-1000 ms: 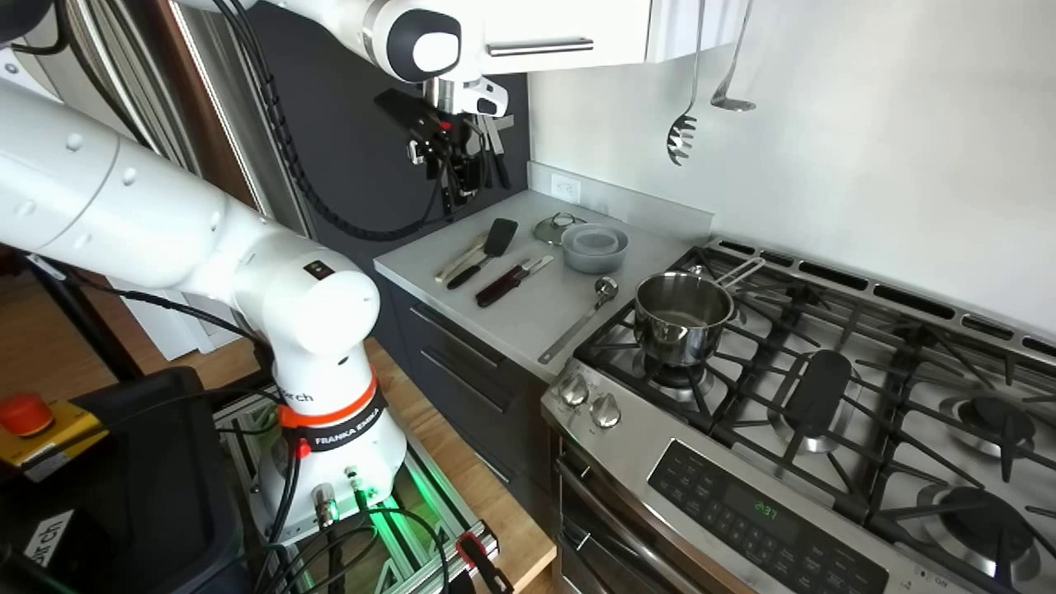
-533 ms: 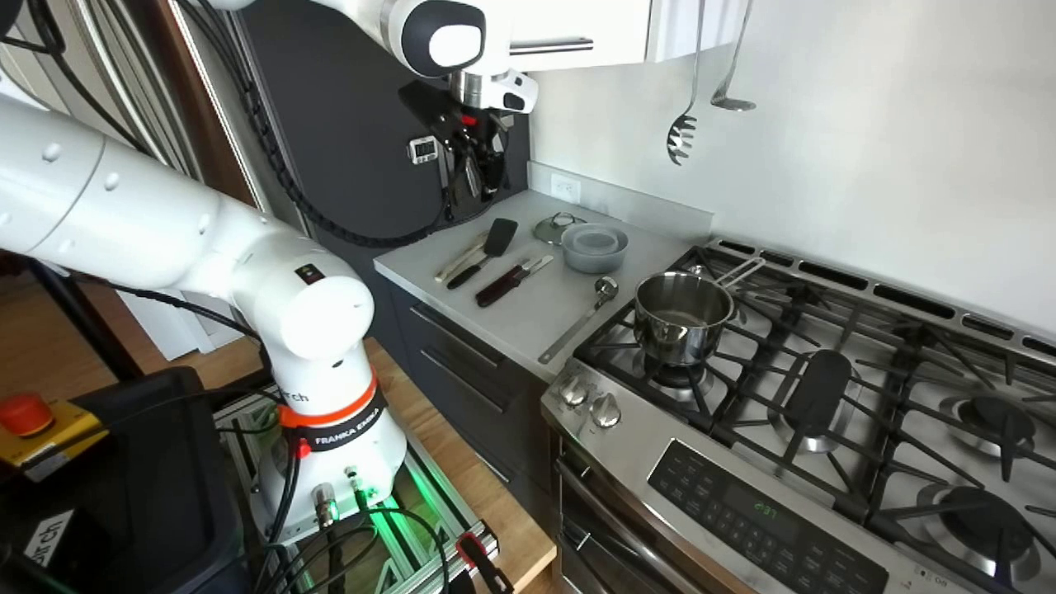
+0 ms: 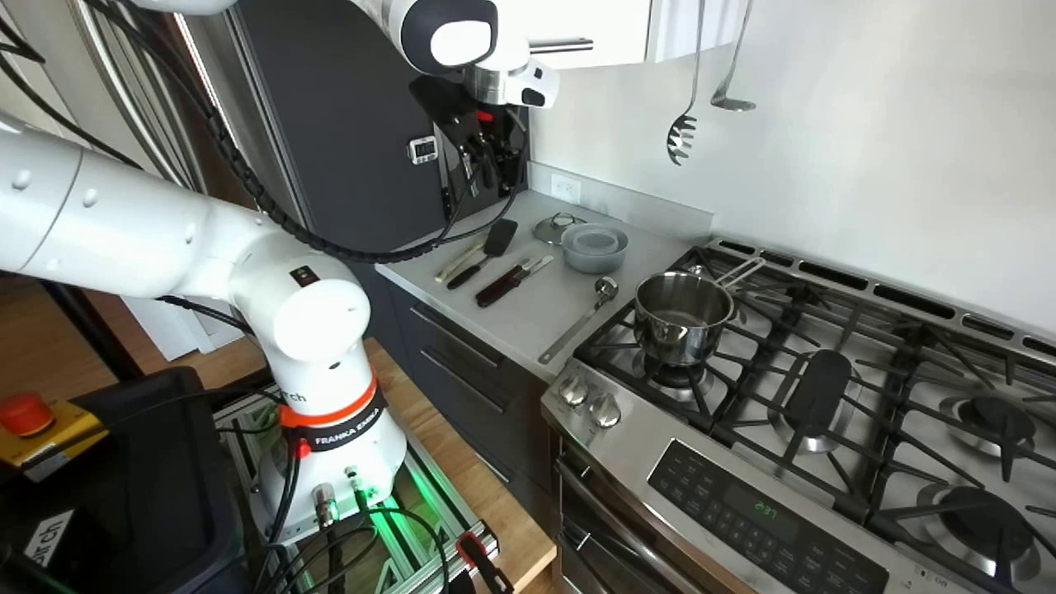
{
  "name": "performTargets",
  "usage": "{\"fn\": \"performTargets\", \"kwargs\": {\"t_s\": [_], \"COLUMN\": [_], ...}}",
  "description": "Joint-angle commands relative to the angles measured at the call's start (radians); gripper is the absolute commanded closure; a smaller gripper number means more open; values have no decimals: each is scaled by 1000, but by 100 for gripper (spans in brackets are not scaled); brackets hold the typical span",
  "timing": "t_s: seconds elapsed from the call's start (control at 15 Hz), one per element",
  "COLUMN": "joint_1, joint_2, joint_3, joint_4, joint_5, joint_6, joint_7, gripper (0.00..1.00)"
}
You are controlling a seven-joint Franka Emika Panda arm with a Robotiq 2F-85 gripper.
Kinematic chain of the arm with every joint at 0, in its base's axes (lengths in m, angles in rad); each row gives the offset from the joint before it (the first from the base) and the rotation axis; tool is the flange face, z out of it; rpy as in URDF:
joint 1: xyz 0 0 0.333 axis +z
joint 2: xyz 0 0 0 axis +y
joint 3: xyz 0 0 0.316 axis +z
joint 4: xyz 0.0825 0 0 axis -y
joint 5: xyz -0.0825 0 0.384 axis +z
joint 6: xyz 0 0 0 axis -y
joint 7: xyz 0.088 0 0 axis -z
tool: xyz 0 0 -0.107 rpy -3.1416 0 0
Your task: Close the opened shelf door on the left of the cabinet
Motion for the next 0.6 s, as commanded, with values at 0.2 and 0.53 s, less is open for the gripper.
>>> {"fn": "performTargets", "kwargs": {"t_s": [0.2,0.53], "joint_1": [-12,-58], "joint_2": [-167,-143], "joint_3": [-154,-152], "joint_4": [-100,-67], "joint_5": [217,327], "joint_6": [-26,-40], "joint_7": [-62,-69], "gripper": [0,0]}}
